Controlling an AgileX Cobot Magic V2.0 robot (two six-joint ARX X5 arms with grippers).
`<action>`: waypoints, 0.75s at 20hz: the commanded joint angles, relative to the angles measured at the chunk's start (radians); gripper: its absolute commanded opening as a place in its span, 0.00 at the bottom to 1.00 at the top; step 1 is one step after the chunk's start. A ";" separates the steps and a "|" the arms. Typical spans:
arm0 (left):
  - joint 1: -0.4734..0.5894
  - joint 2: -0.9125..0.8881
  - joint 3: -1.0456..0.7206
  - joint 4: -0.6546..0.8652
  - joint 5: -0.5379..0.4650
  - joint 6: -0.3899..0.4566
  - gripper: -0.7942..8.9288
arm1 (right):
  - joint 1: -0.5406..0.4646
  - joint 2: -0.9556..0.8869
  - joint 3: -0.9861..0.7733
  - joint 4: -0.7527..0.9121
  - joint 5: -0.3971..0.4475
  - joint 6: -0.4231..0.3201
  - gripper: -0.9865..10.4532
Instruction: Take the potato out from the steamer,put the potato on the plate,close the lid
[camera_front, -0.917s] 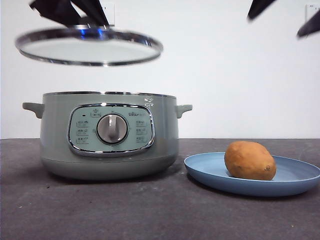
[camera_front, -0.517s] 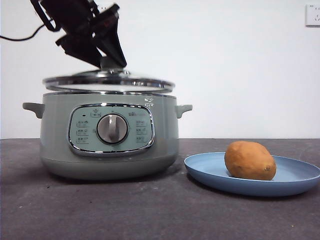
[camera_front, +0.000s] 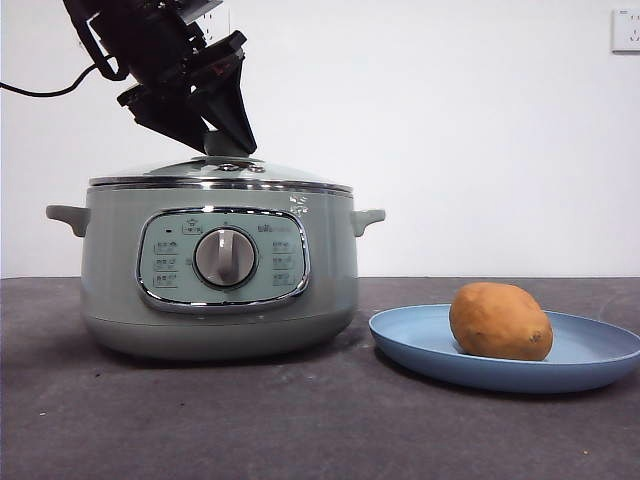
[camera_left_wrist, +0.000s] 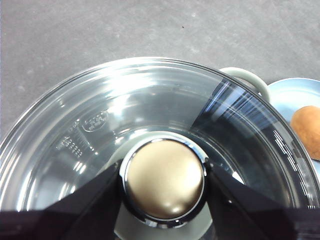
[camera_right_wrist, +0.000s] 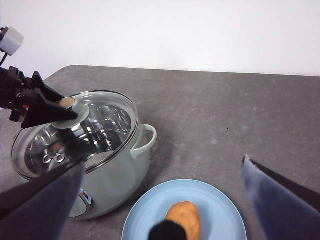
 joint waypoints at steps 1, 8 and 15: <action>-0.008 0.013 0.006 -0.025 0.006 -0.005 0.10 | 0.001 -0.002 0.004 0.003 0.000 0.009 0.61; -0.008 0.010 0.006 -0.060 0.006 -0.015 0.64 | 0.001 -0.002 0.004 0.002 -0.002 0.010 0.61; -0.008 -0.082 0.027 -0.097 0.006 -0.015 0.64 | 0.001 0.007 0.004 -0.051 -0.011 0.009 0.61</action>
